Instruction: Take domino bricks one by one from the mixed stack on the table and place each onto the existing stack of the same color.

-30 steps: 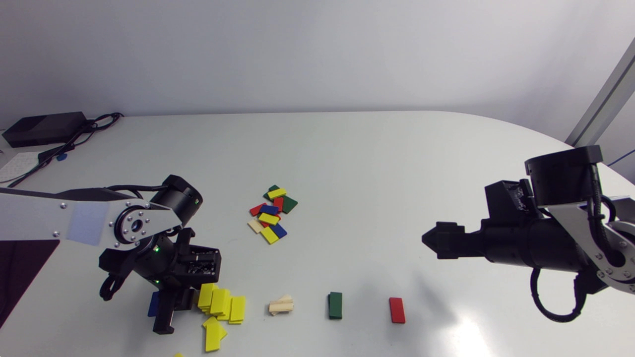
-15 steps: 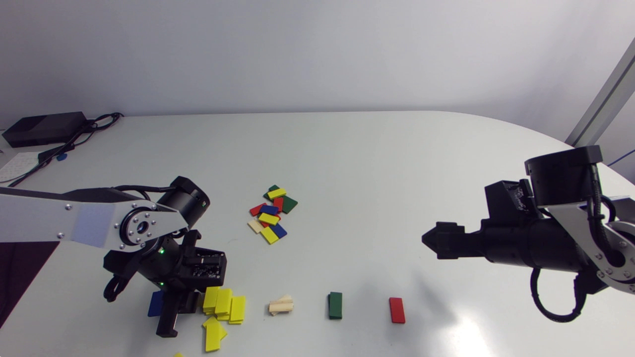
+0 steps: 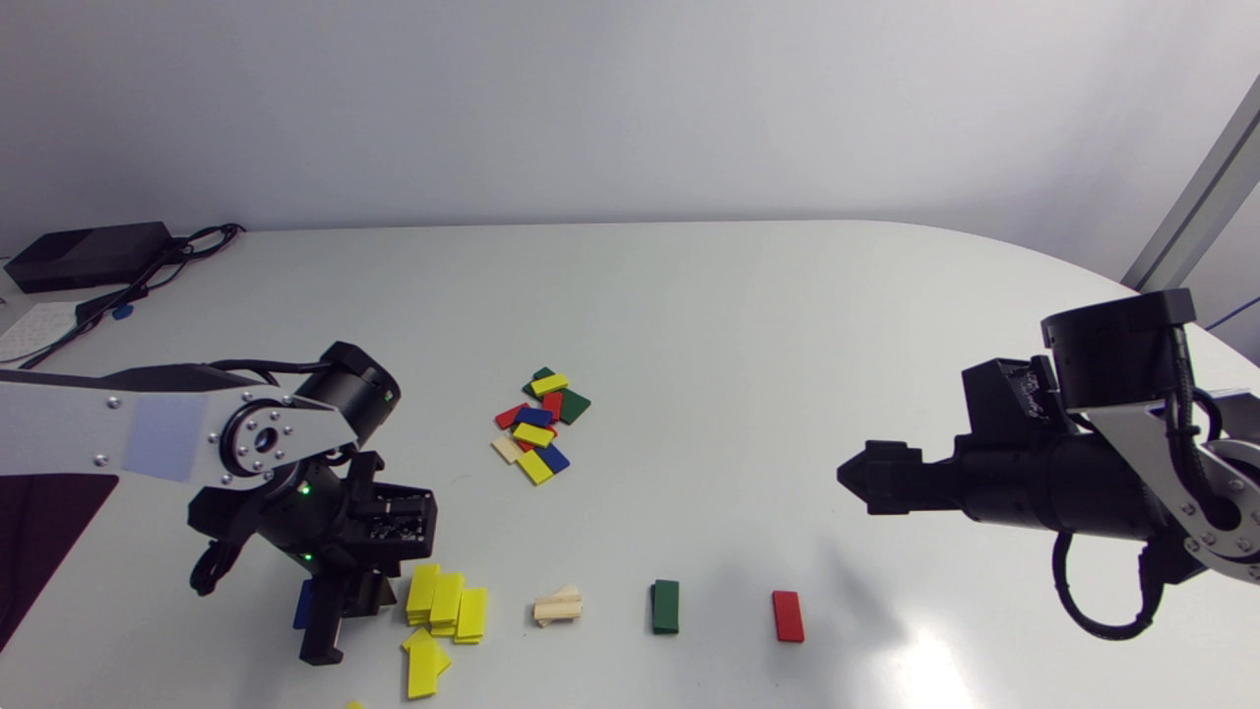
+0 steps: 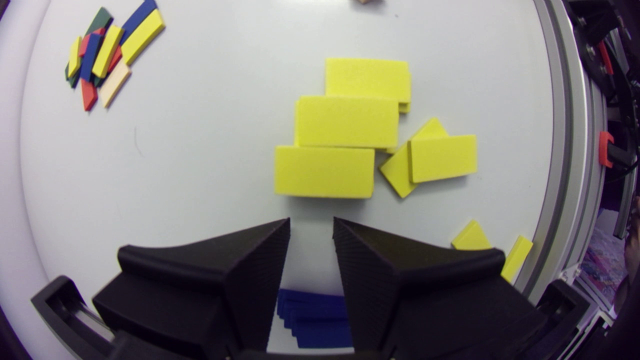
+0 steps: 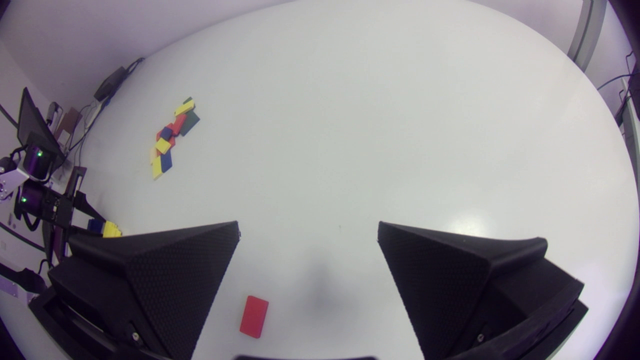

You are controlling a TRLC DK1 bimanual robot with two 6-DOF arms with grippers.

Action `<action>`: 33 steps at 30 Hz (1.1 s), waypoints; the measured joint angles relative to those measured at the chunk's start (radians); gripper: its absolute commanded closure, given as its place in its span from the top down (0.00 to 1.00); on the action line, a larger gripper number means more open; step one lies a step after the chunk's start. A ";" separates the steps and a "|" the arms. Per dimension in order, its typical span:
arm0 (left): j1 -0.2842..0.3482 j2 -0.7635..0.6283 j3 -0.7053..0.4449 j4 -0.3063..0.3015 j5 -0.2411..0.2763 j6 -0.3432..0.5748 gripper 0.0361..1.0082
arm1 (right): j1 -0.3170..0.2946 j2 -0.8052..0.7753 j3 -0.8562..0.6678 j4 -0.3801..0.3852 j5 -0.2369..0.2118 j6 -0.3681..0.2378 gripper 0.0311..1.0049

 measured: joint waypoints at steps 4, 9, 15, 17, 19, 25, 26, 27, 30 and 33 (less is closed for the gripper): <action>0.038 -0.081 -0.009 -0.019 0.000 0.002 0.47 | 0.000 0.000 0.000 0.000 0.000 0.000 0.97; 0.063 -0.229 -0.058 -0.070 0.000 0.041 0.71 | 0.000 0.000 0.000 0.000 0.000 0.000 0.97; 0.074 -0.330 -0.192 -0.085 0.000 0.109 0.79 | 0.000 0.000 0.000 0.000 0.000 0.000 0.97; 0.074 -0.351 -0.233 -0.084 0.000 0.129 0.79 | 0.000 0.000 -0.002 0.000 0.000 0.000 0.97; 0.074 -0.375 -0.267 -0.084 0.000 0.137 0.82 | 0.000 0.000 -0.006 0.000 0.000 0.000 0.97; 0.033 -0.457 -0.330 -0.050 0.000 0.148 0.92 | 0.001 0.000 -0.011 0.000 0.003 0.000 0.97; 0.027 -0.464 -0.336 -0.045 0.000 0.148 0.94 | 0.001 0.000 -0.011 0.000 0.003 0.000 0.97; 0.020 -0.474 -0.342 -0.039 0.000 0.148 0.95 | 0.001 0.000 -0.011 0.000 0.003 0.000 0.97; -0.002 -0.511 -0.363 -0.035 0.000 0.151 0.95 | 0.001 0.000 -0.011 0.000 0.003 0.000 0.97; -0.023 -0.558 -0.387 -0.035 0.000 0.164 0.95 | 0.001 0.000 -0.011 0.000 0.003 0.000 0.97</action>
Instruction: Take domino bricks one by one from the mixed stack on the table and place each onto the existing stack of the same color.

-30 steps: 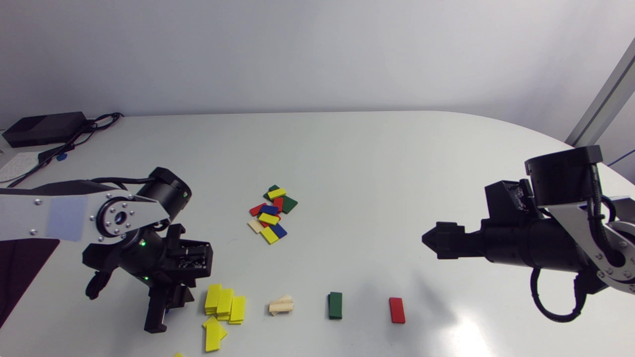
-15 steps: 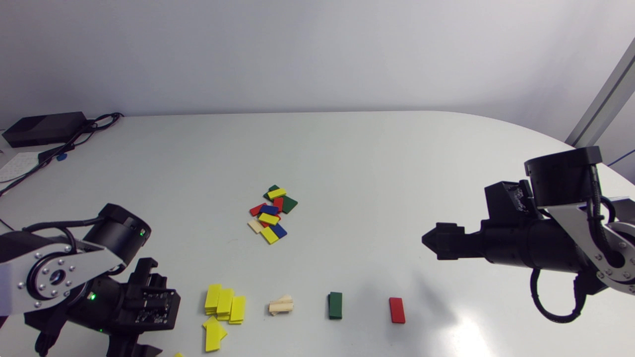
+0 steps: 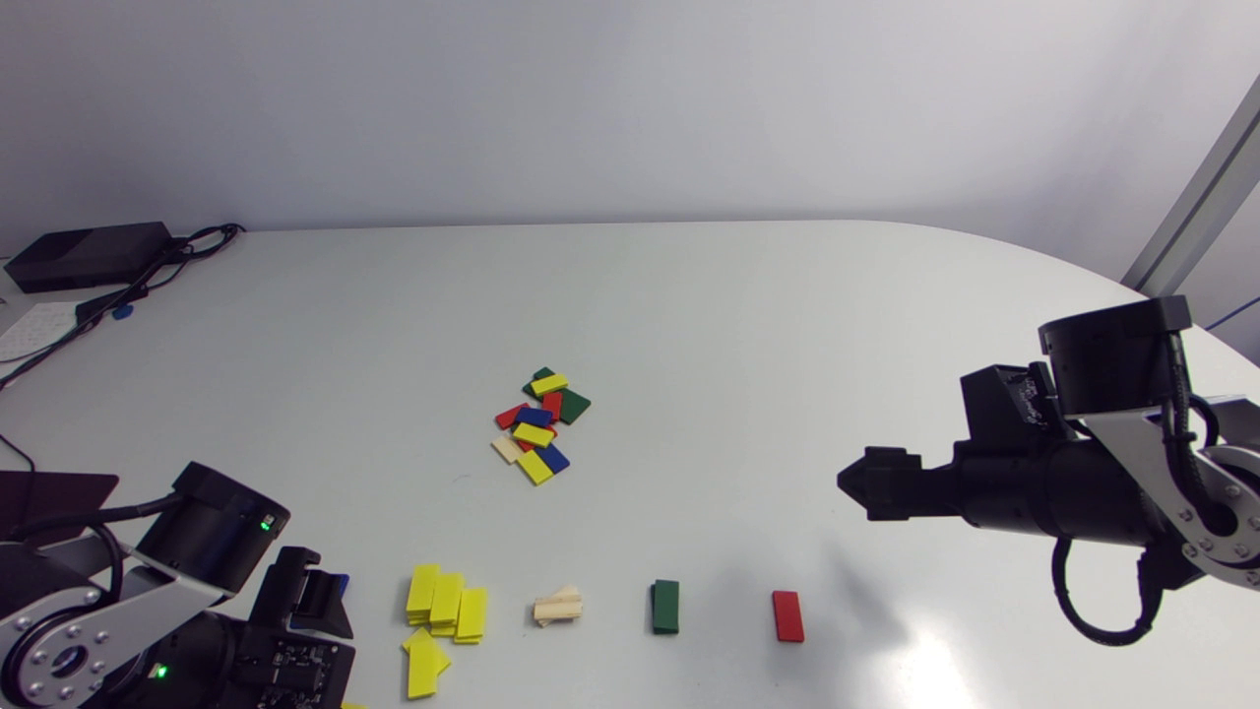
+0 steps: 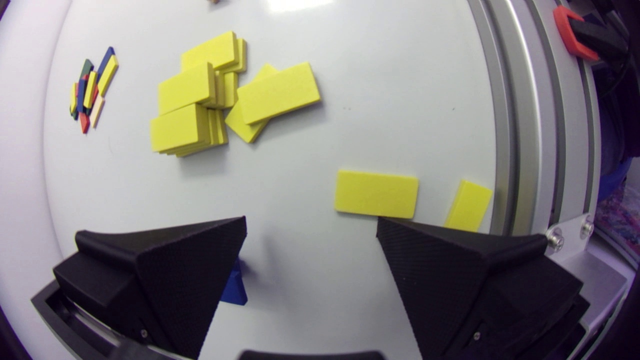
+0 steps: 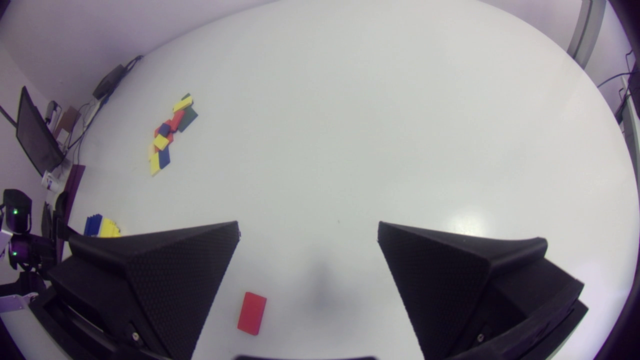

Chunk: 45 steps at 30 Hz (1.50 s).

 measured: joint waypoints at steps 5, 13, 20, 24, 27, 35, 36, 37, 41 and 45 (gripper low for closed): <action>-0.005 -0.083 -0.015 -0.002 0.000 0.053 0.95 | 0.000 0.000 0.000 0.000 0.000 0.000 0.97; -0.002 -0.089 0.001 -0.124 0.031 0.070 0.95 | 0.000 0.005 -0.002 0.016 0.000 0.000 0.97; 0.033 -0.048 0.040 -0.164 0.071 0.069 0.95 | 0.000 0.019 -0.002 0.020 0.000 0.000 0.97; 0.038 -0.014 0.073 -0.186 0.097 0.069 0.95 | 0.000 0.021 -0.002 0.022 0.000 0.000 0.97; 0.035 -0.008 0.079 -0.190 0.106 0.067 0.95 | 0.000 0.021 -0.002 0.022 0.000 0.000 0.97; 0.021 0.032 0.078 -0.183 0.110 0.058 0.95 | 0.000 0.021 -0.002 0.022 0.000 0.000 0.97; 0.019 0.039 0.077 -0.175 0.113 0.058 0.95 | 0.000 0.021 -0.002 0.022 0.000 0.000 0.97; 0.017 0.046 0.075 -0.163 0.113 0.058 0.95 | 0.000 0.021 -0.002 0.022 0.000 0.000 0.97; 0.016 0.086 0.064 -0.114 0.114 0.047 0.95 | 0.000 0.021 -0.002 0.022 0.000 0.000 0.97; -0.012 0.128 0.043 -0.082 0.119 0.034 0.95 | 0.000 0.021 -0.002 0.022 0.000 0.000 0.97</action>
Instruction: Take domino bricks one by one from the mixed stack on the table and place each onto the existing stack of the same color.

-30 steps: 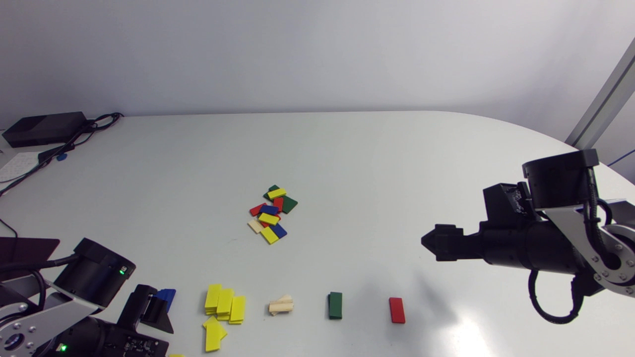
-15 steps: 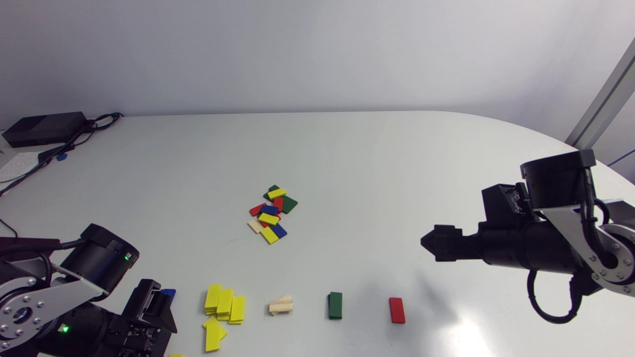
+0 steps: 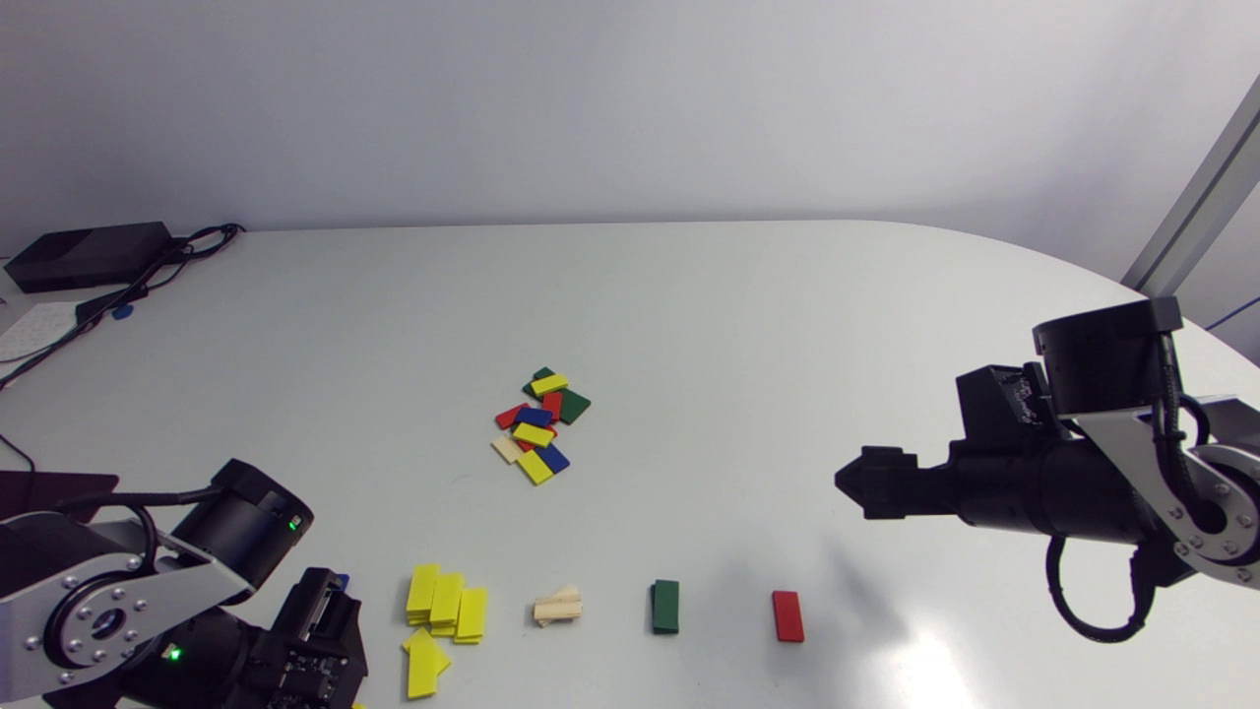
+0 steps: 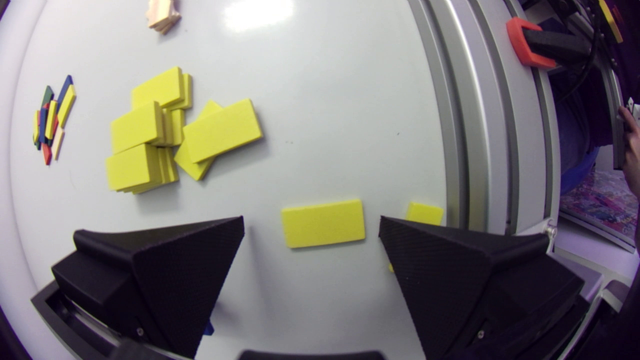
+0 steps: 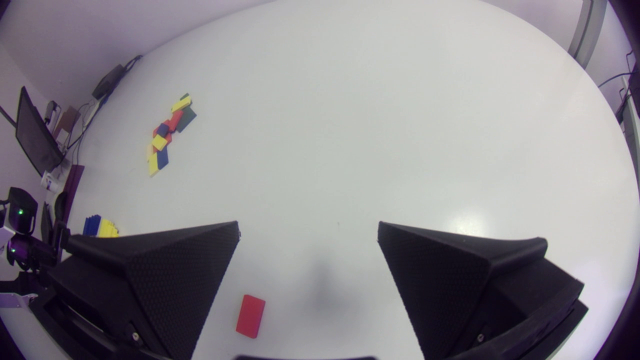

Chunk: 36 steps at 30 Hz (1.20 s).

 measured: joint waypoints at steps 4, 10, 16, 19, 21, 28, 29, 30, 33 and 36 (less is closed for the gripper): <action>-0.012 0.011 -0.011 0.008 0.010 -0.017 0.95 | 0.000 0.000 0.000 0.000 0.000 0.000 0.97; -0.012 0.025 -0.011 0.023 0.019 -0.022 0.84 | 0.000 0.000 0.000 0.000 0.000 0.000 0.97; -0.011 0.061 -0.002 0.053 0.037 -0.029 0.54 | 0.000 0.000 0.000 0.000 0.000 0.000 0.97; -0.011 0.076 0.004 0.071 0.047 -0.041 0.44 | 0.000 0.000 0.000 0.000 0.000 0.000 0.97; -0.011 0.077 0.004 0.077 0.051 -0.045 0.44 | 0.000 0.000 0.000 0.000 0.000 0.000 0.97; 0.019 0.073 0.003 0.080 0.058 -0.047 0.46 | 0.000 0.000 0.000 0.000 0.000 0.000 0.97; 0.026 0.074 0.003 0.081 0.058 -0.047 0.53 | 0.000 0.000 0.000 0.000 0.000 -0.001 0.97; 0.031 0.073 0.003 0.082 0.059 -0.047 0.59 | 0.000 0.000 0.000 0.000 0.000 -0.001 0.97; 0.040 0.070 0.003 0.090 0.058 -0.047 0.76 | 0.000 0.000 0.000 0.000 0.000 -0.001 0.97; 0.041 0.067 0.003 0.102 0.053 -0.048 0.90 | 0.000 0.000 0.000 0.000 0.000 -0.001 0.97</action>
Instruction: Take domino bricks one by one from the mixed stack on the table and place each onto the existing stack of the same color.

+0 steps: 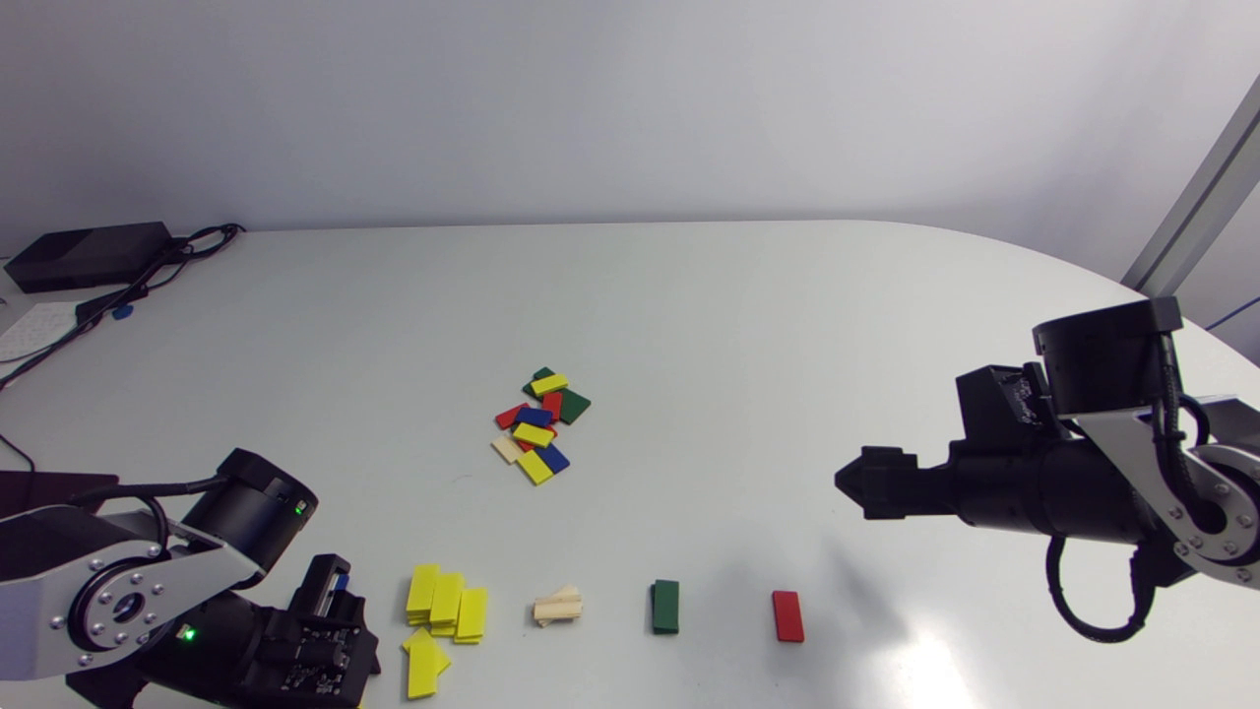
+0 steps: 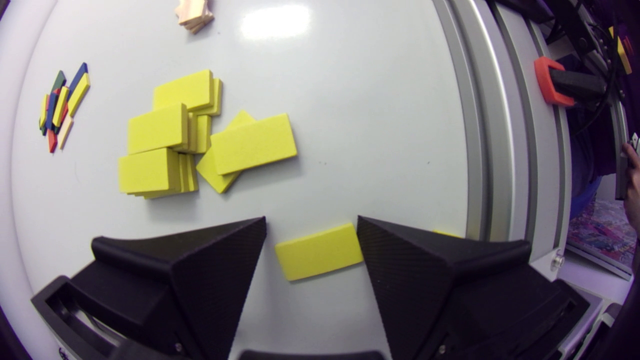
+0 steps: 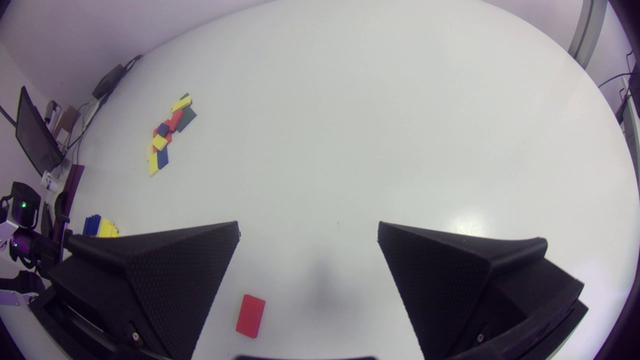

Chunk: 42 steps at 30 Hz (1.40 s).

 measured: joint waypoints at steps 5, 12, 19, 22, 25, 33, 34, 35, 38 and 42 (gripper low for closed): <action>0.000 -0.002 0.002 0.011 -0.008 -0.008 0.91 | 0.000 0.000 0.000 0.000 0.000 -0.003 0.97; 0.073 -0.006 0.002 -0.024 -0.011 -0.007 0.90 | 0.000 0.000 -0.004 0.000 0.000 -0.006 0.97; 0.105 -0.015 0.002 -0.049 -0.034 -0.003 0.90 | 0.000 0.000 -0.006 0.000 0.000 -0.006 0.97; 0.105 -0.015 0.002 -0.050 -0.034 -0.004 0.85 | 0.000 0.000 -0.006 0.000 0.000 -0.006 0.97; 0.090 -0.015 0.002 -0.051 -0.038 -0.005 0.78 | 0.000 0.000 -0.006 0.000 0.000 -0.006 0.97; 0.079 -0.005 0.004 -0.060 -0.037 -0.008 0.68 | 0.000 0.000 -0.006 0.000 0.000 -0.006 0.97; 0.078 -0.003 0.004 -0.060 -0.037 -0.008 0.68 | 0.000 0.000 -0.006 0.000 0.000 -0.006 0.97; 0.078 -0.003 0.005 -0.060 -0.037 -0.008 0.68 | 0.000 0.000 -0.006 0.000 0.000 -0.006 0.97; 0.078 0.003 0.008 -0.058 -0.037 -0.014 0.69 | 0.000 0.000 -0.006 0.000 0.000 -0.006 0.97; 0.075 0.024 0.019 -0.049 -0.037 -0.026 0.69 | -0.001 0.000 -0.006 0.000 0.000 -0.006 0.97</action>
